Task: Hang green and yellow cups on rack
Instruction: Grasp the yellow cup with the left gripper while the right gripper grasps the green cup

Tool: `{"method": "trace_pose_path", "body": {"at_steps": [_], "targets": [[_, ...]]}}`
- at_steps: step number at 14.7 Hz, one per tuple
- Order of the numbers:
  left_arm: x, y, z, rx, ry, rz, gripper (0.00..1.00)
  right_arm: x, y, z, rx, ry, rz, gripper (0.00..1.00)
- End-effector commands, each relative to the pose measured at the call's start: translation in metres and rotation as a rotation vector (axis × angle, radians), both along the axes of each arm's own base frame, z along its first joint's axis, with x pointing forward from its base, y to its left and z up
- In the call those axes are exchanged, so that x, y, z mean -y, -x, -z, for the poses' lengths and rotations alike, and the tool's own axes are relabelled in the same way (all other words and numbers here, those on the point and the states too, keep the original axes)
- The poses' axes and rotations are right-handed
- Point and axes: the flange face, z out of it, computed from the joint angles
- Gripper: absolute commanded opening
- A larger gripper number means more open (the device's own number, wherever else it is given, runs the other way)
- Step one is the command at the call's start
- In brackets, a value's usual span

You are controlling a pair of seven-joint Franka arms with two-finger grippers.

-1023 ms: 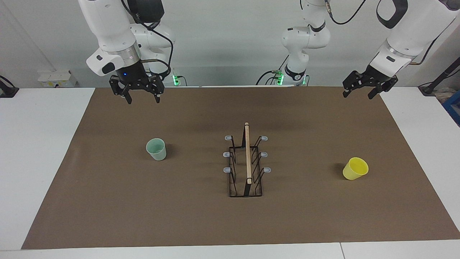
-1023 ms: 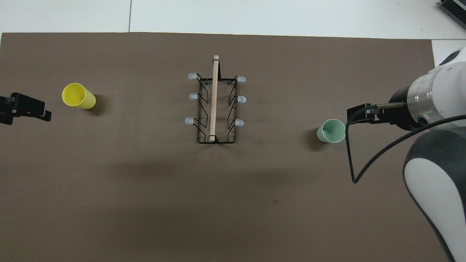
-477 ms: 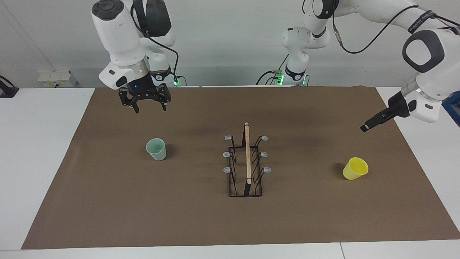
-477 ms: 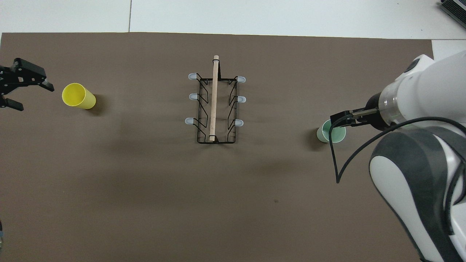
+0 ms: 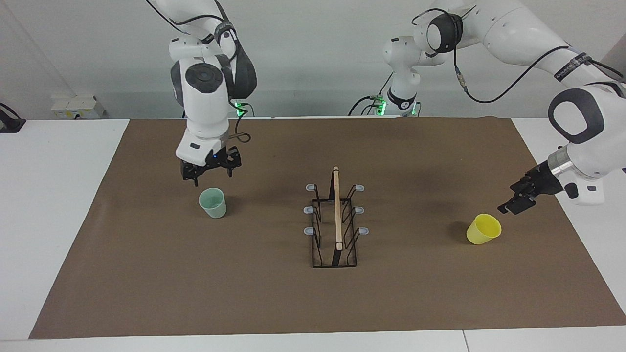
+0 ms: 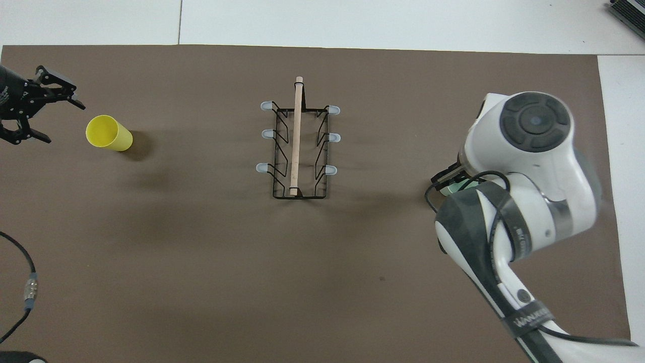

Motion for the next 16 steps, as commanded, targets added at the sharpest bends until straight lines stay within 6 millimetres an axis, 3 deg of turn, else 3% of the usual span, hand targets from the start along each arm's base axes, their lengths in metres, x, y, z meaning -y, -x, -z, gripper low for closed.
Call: {"method": "trace_pose_path", "body": {"at_steps": [1,3,7,9,12,16], "targets": [[-0.027,-0.018,0.02,0.023,0.008,-0.121,1.0,-0.001,-0.007,0.027,-0.019,0.059,-0.068,1.0],[-0.038,-0.026,0.041,0.02,-0.007,-0.189,1.0,-0.021,-0.005,0.043,-0.027,0.182,-0.228,1.0],[-0.067,-0.034,0.072,0.018,0.053,-0.38,1.0,-0.017,-0.008,0.083,-0.104,0.317,-0.411,1.0],[-0.08,-0.038,0.1,-0.022,0.066,-0.509,1.0,-0.019,-0.009,0.097,-0.125,0.358,-0.456,1.0],[-0.095,-0.034,0.116,-0.045,0.141,-0.647,1.0,-0.029,-0.005,0.104,-0.142,0.363,-0.475,1.0],[-0.098,-0.008,0.141,-0.11,0.227,-0.79,1.0,-0.038,-0.005,0.099,-0.195,0.4,-0.46,1.0]]}}
